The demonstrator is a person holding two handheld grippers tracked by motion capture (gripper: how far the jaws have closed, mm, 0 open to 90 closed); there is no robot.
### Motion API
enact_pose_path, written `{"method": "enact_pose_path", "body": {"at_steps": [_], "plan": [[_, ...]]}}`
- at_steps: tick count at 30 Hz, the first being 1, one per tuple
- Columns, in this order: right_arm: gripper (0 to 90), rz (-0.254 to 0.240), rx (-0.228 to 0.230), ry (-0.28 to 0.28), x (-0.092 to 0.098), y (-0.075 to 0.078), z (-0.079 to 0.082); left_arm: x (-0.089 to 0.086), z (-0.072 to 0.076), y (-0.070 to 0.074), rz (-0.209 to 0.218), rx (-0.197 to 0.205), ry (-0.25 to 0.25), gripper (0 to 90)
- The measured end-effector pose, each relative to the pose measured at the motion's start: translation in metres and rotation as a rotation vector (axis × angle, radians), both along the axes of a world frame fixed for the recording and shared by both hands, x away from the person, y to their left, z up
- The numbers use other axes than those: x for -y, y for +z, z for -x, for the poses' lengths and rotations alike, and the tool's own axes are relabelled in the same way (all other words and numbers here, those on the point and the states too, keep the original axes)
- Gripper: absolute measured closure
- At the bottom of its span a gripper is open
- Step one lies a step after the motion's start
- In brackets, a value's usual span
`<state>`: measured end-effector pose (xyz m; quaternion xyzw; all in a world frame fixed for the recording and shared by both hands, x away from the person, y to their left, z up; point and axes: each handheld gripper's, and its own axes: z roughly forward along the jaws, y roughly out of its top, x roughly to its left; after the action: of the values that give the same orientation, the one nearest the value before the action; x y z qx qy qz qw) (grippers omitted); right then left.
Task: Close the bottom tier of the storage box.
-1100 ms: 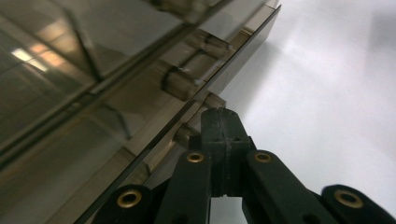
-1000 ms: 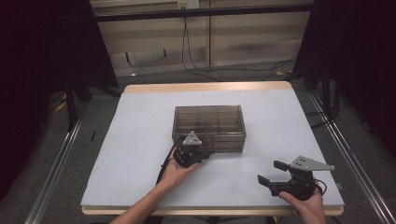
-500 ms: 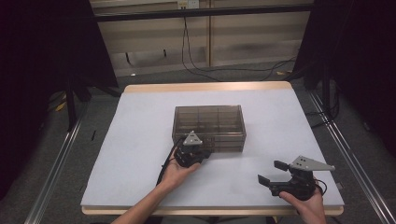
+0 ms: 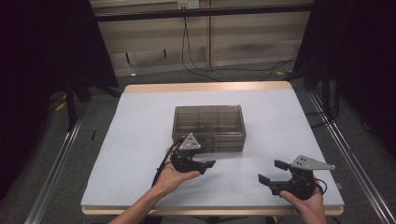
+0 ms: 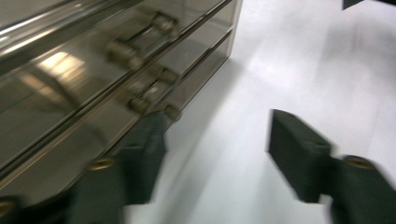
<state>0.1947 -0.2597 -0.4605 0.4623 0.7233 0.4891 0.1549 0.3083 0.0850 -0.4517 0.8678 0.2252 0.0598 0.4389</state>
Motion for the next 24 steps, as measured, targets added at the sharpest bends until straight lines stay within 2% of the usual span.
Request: {"method": "enact_pose_path", "body": {"at_steps": [5,7,8,10,11,14,18,20,22,24], "plan": [[10.8,0.002,0.001,0.001,0.0,0.0,-0.001,-0.02,0.008,0.007,-0.019,0.009,0.014,18.3],[10.8,0.002,0.0,-0.001,0.0,0.0,0.0,-0.03,0.011,0.009,-0.011,0.003,0.006,14.8],[10.7,0.002,-0.001,-0.001,0.0,0.0,0.0,-0.034,0.011,0.011,-0.022,-0.002,0.004,13.5],[10.7,0.005,0.0,-0.002,0.0,0.0,-0.001,-0.042,0.012,0.015,-0.031,-0.051,0.018,13.0],[10.8,0.005,0.0,-0.002,0.0,0.0,-0.001,-0.047,0.014,0.017,-0.016,-0.069,0.026,12.9],[10.8,0.003,-0.004,0.0,0.0,0.0,0.0,-0.061,0.019,0.022,-0.003,-0.068,0.041,12.0],[10.8,0.003,-0.006,-0.009,0.001,0.0,0.0,-0.084,0.026,0.021,0.036,-0.067,0.082,8.7],[10.7,0.004,-0.004,-0.012,0.001,0.0,0.001,-0.095,0.028,0.019,0.065,-0.086,0.113,8.1],[10.3,0.007,-0.005,-0.015,0.001,0.0,0.0,-0.105,0.031,0.017,0.07,-0.059,0.14,7.1],[10.3,0.008,-0.004,-0.017,0.001,0.0,0.0,-0.113,0.034,0.015,0.05,-0.03,0.172,6.4]]}}
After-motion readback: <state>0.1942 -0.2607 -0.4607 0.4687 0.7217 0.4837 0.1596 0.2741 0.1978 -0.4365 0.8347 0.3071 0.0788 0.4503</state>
